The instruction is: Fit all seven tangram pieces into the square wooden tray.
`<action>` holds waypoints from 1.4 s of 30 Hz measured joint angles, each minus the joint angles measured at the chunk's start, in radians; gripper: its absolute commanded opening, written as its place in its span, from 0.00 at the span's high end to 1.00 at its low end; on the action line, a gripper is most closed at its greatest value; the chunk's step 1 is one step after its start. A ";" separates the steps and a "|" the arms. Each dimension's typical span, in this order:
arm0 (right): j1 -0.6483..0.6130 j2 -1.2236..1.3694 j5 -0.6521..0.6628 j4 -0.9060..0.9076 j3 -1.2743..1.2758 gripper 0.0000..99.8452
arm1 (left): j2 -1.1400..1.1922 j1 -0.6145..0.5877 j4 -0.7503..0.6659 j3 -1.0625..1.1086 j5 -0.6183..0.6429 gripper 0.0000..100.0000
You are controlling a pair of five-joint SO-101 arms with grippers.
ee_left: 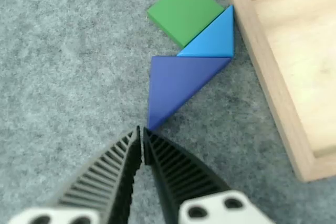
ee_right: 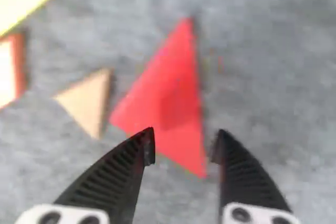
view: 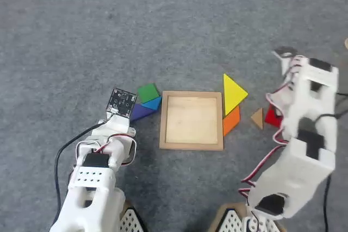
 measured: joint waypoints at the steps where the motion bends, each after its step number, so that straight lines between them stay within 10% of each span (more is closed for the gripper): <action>1: -0.023 0.000 0.000 0.011 0.000 0.73 | 0.000 0.000 0.000 0.000 0.000 0.99; 25: -0.075 -0.233 0.023 -0.187 0.356 0.73 | 0.000 0.000 0.000 0.000 0.000 0.99; 42: -0.055 -0.233 0.206 -0.207 0.402 0.55 | 0.000 0.000 0.000 0.000 0.000 0.99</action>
